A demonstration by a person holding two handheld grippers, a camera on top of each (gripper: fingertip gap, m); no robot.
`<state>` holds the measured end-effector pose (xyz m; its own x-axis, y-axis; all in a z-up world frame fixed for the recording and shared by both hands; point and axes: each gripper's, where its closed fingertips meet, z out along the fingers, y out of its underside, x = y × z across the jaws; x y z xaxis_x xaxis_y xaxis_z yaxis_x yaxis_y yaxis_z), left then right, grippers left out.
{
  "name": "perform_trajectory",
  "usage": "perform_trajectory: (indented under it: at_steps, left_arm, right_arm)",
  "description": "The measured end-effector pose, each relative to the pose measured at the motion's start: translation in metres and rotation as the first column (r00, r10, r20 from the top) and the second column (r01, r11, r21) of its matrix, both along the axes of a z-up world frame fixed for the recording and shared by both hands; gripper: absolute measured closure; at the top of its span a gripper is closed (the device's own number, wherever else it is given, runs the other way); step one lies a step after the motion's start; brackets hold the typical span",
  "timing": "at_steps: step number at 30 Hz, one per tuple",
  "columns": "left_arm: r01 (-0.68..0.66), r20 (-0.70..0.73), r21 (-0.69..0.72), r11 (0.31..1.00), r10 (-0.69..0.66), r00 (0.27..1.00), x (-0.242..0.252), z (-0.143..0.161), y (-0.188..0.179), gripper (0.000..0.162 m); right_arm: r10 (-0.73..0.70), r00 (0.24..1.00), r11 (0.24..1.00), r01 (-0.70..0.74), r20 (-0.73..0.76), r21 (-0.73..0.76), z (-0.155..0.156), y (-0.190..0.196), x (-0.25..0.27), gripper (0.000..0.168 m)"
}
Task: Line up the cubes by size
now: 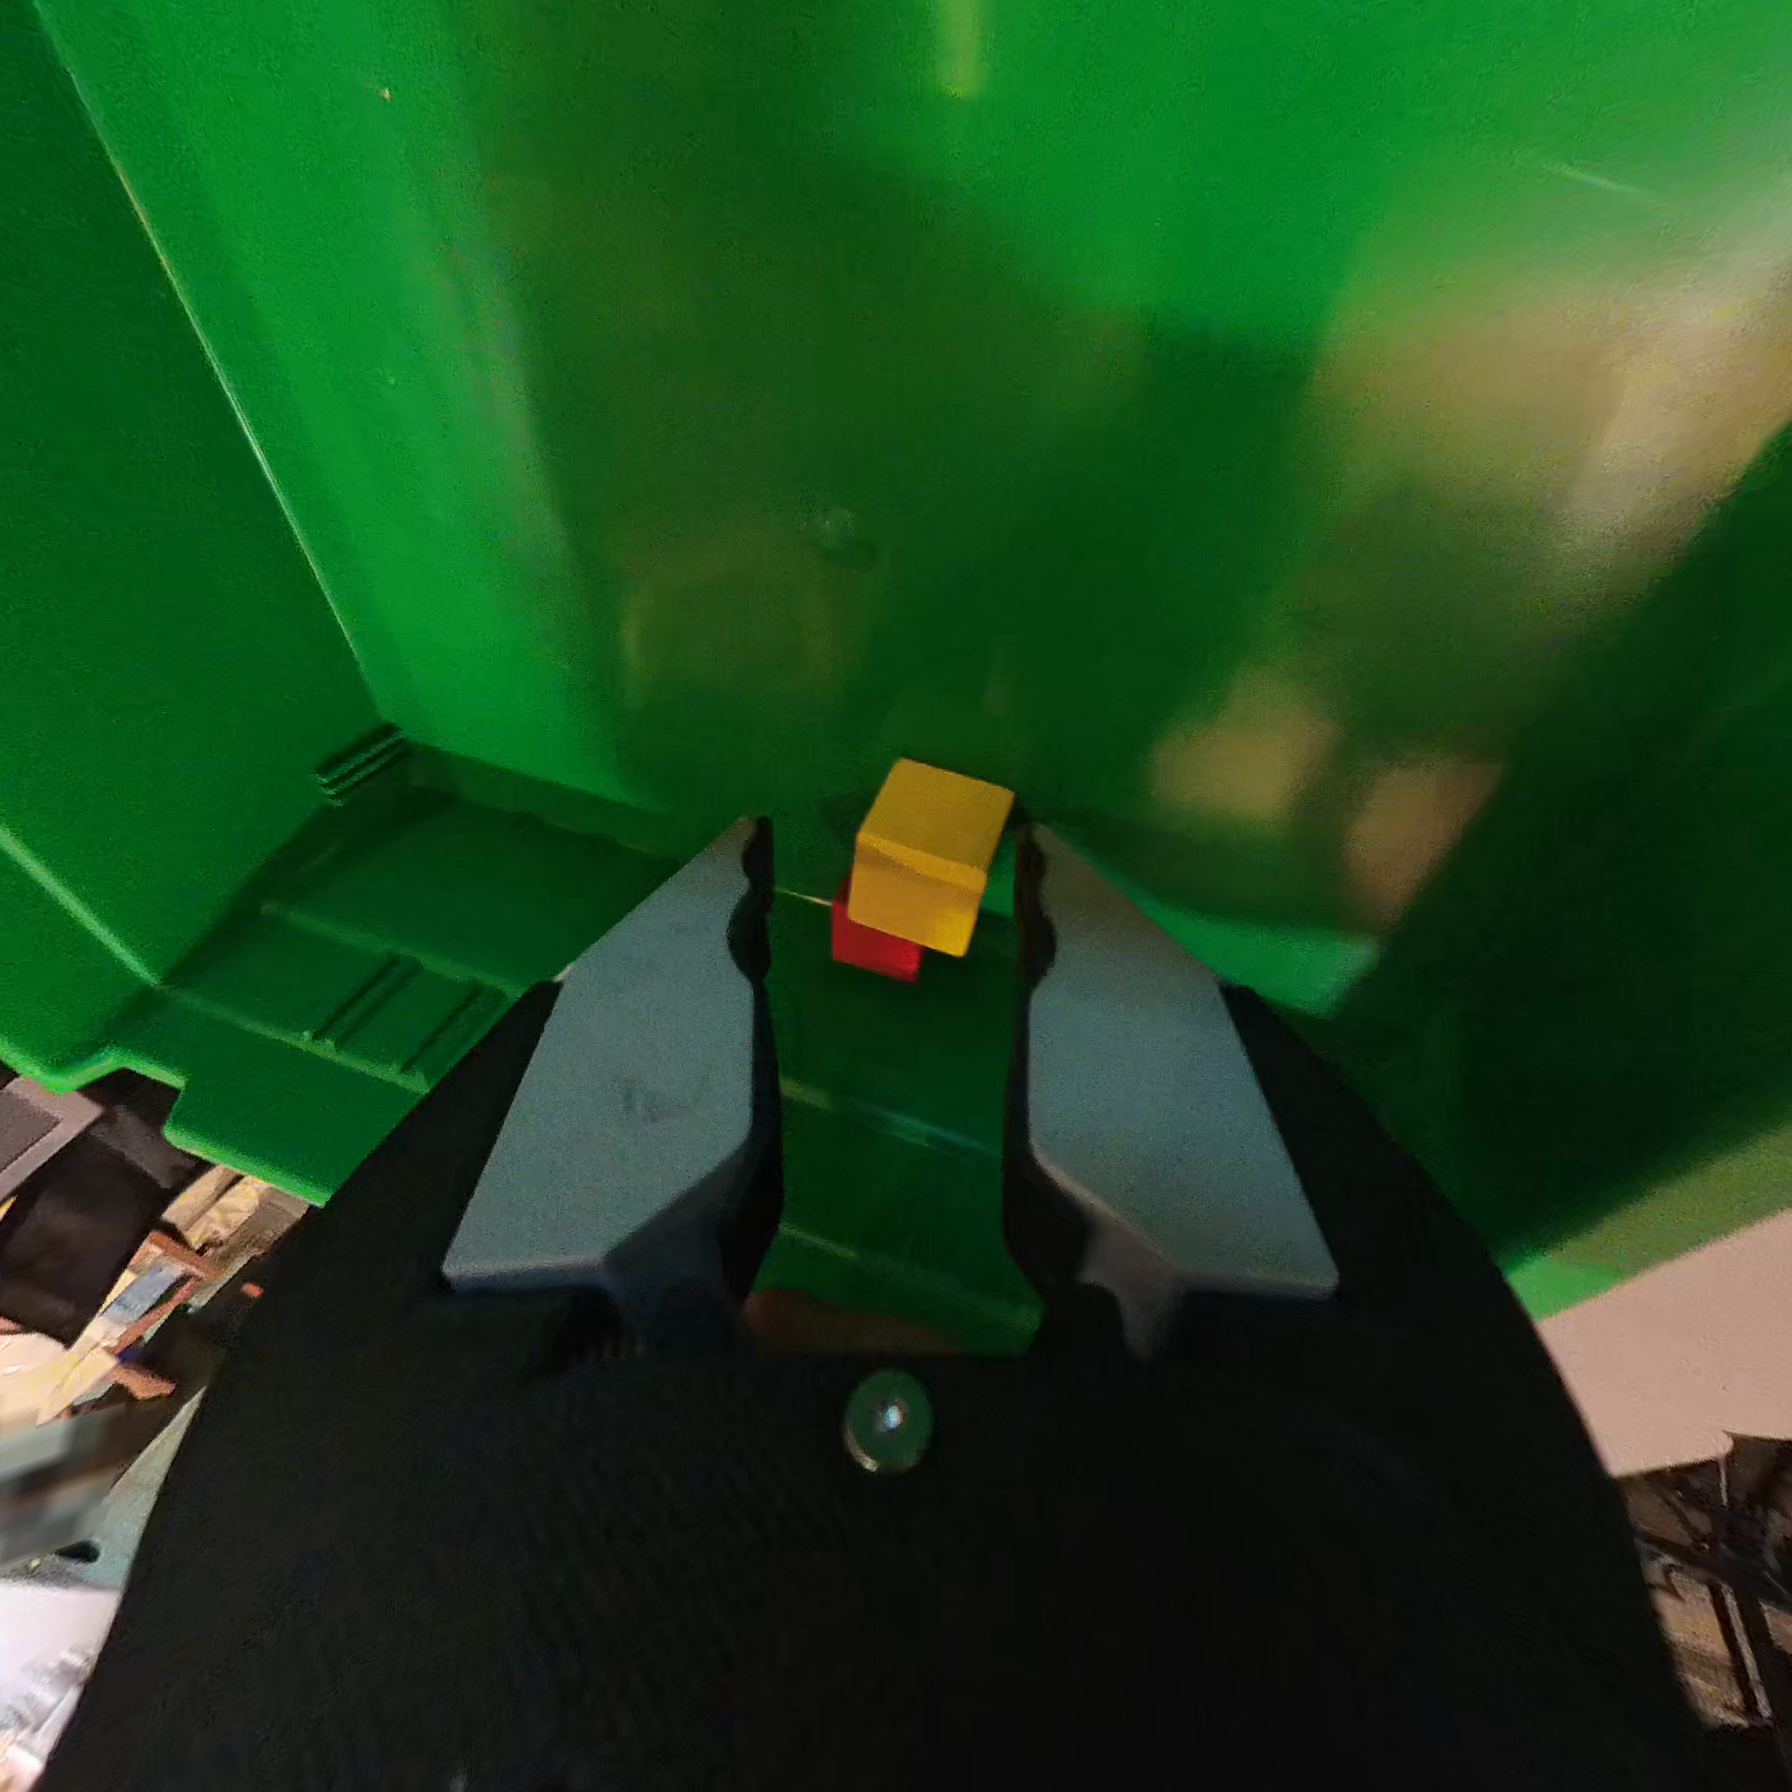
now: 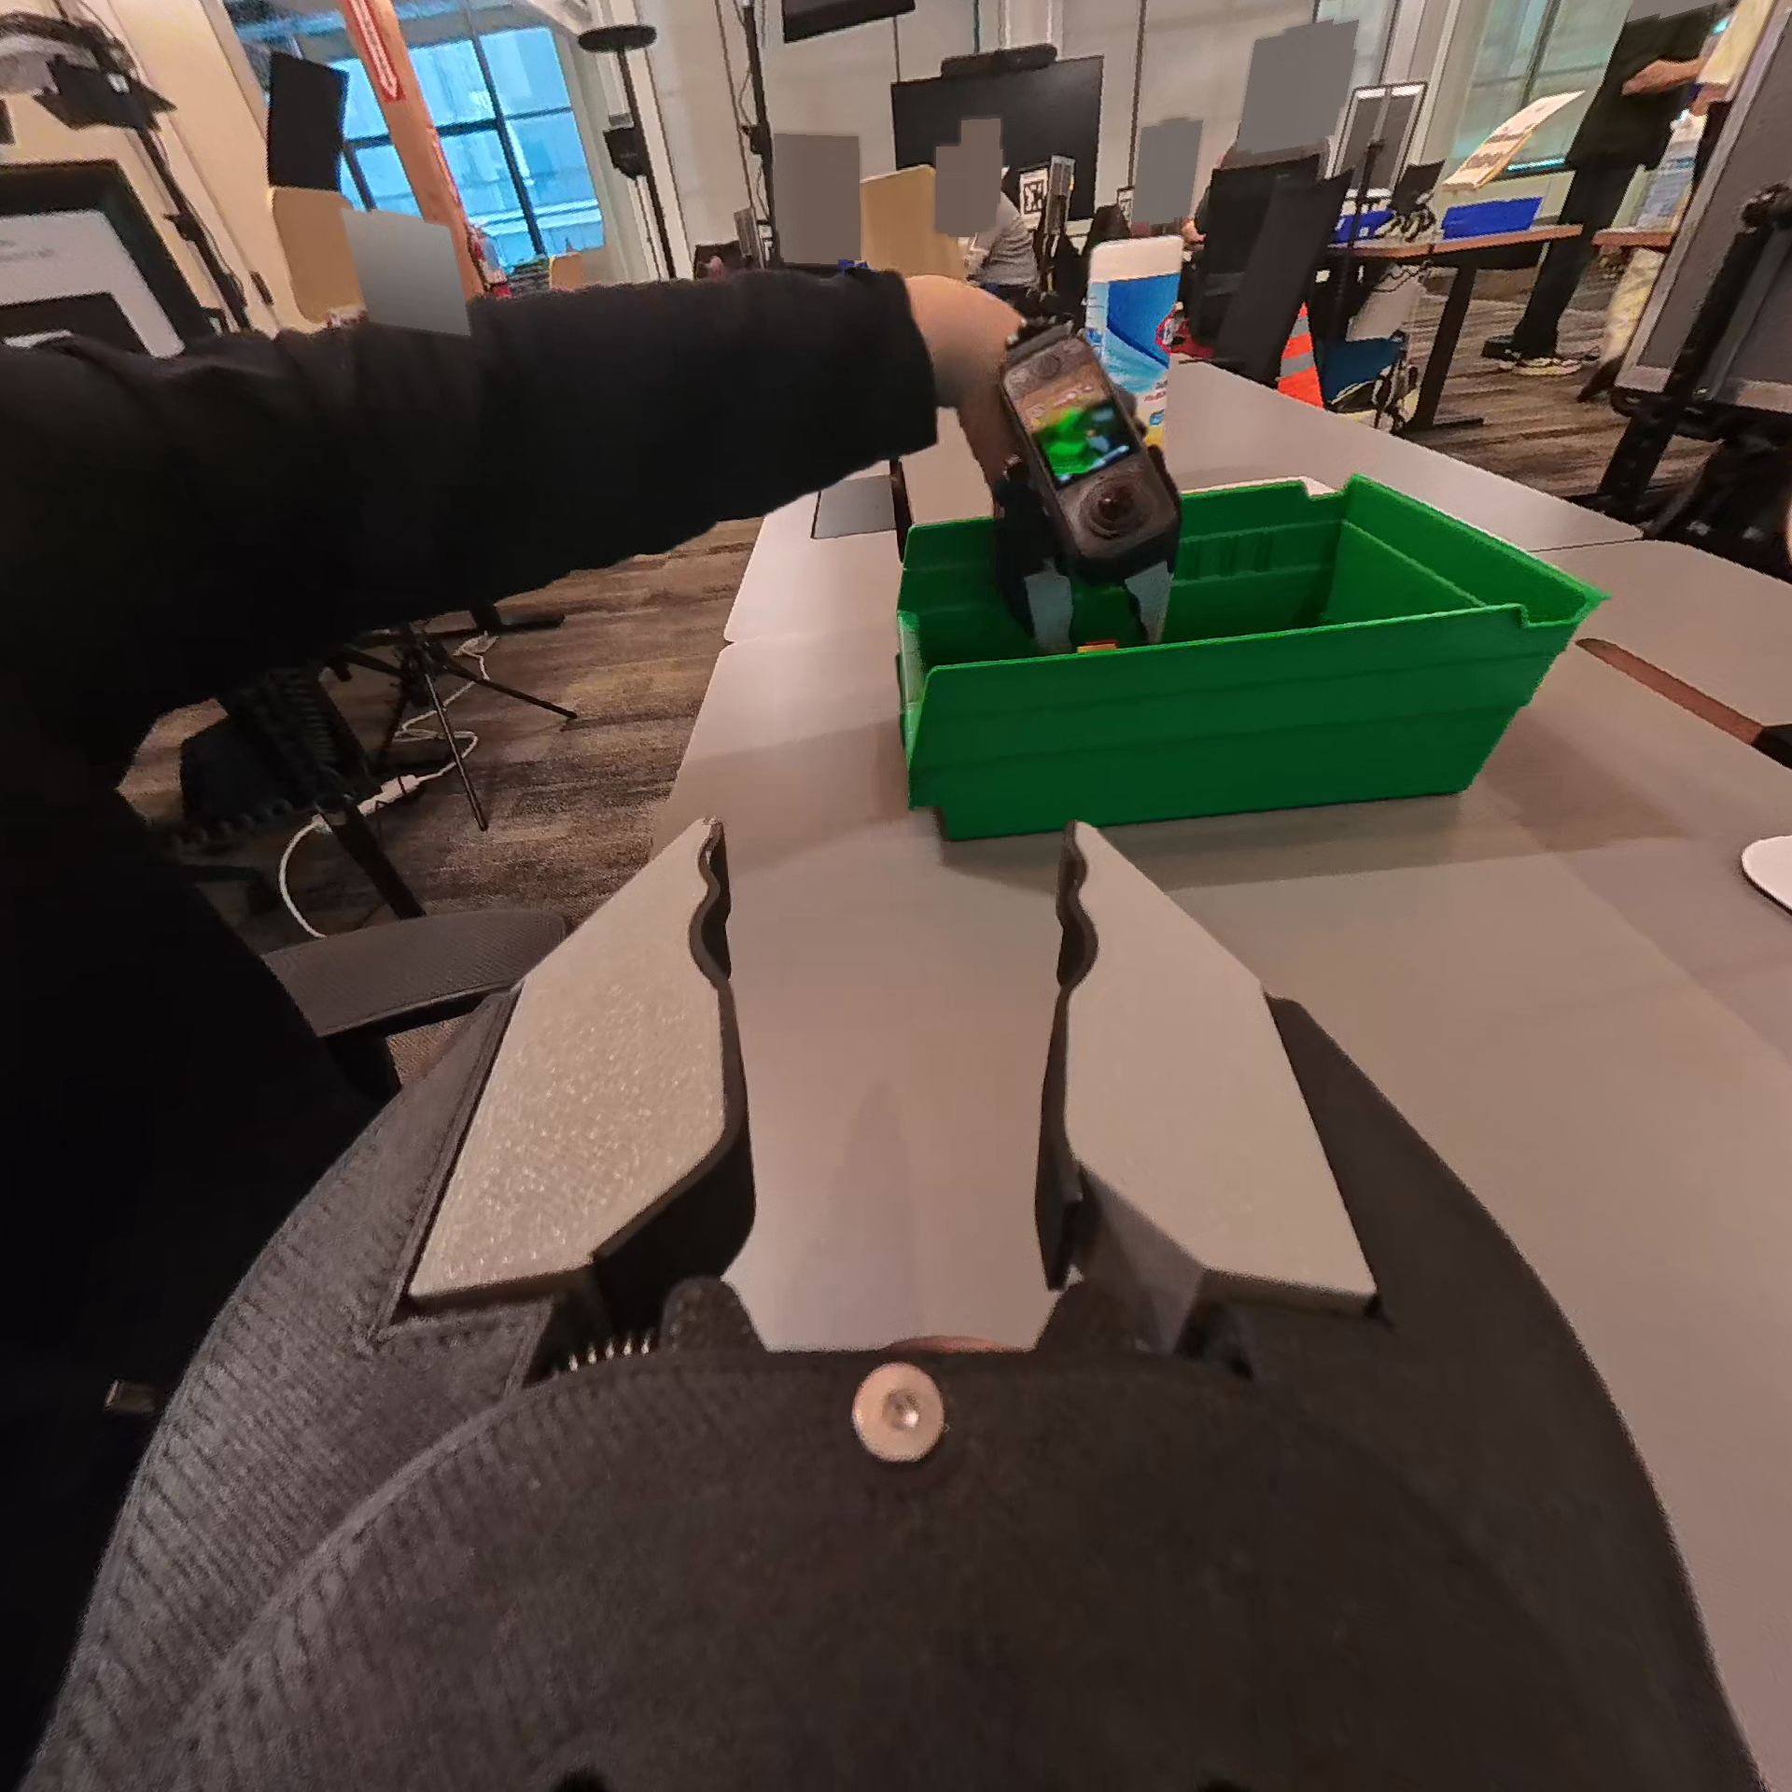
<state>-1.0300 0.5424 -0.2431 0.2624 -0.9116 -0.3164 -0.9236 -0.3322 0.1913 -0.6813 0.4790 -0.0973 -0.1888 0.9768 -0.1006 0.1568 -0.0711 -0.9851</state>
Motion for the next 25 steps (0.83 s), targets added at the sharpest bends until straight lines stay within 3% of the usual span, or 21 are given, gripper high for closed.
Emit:
perform_trajectory:
  at_steps: [2,7,12,15,18,22,25]
  left_arm:
    - [0.014,-0.023,-0.017,1.0,-0.015,1.0,-0.002,-0.003,0.0,0.132]
    - [0.009,0.042,0.012,1.0,-0.009,0.999,0.012,0.006,-0.002,0.136]
    - [0.074,0.209,0.29,0.954,-0.139,0.968,0.067,0.06,0.007,0.136]
    - [0.092,0.319,0.549,0.831,-0.31,0.896,0.119,0.114,0.011,0.136]
    - [0.063,0.404,0.736,0.674,-0.511,0.759,0.187,0.161,-0.001,0.136]
    - [0.023,0.384,0.874,0.485,-0.72,0.578,0.276,0.197,-0.027,0.136]
    - [-0.076,0.389,0.913,0.401,-0.798,0.46,0.326,0.208,-0.037,0.136]
  right_arm:
    - [0.008,1.0,1.0,-0.008,0.012,0.006,-0.002,-0.003,-0.001,0.102]
    - [0.024,0.999,1.0,-0.024,0.021,-0.001,-0.005,-0.006,-0.002,0.104]
    - [0.021,1.0,1.0,-0.021,0.013,-0.017,-0.002,-0.005,0.0,0.106]
    - [0.014,1.0,0.999,-0.014,-0.005,-0.032,0.002,-0.005,0.0,0.108]
    - [0.026,0.999,0.997,-0.027,-0.024,-0.066,0.006,-0.008,-0.002,0.108]
    - [0.031,0.998,0.996,-0.036,-0.057,-0.081,0.013,-0.009,0.0,0.107]
    - [-0.024,0.993,0.998,0.017,-0.113,-0.065,0.025,0.0,0.007,0.111]
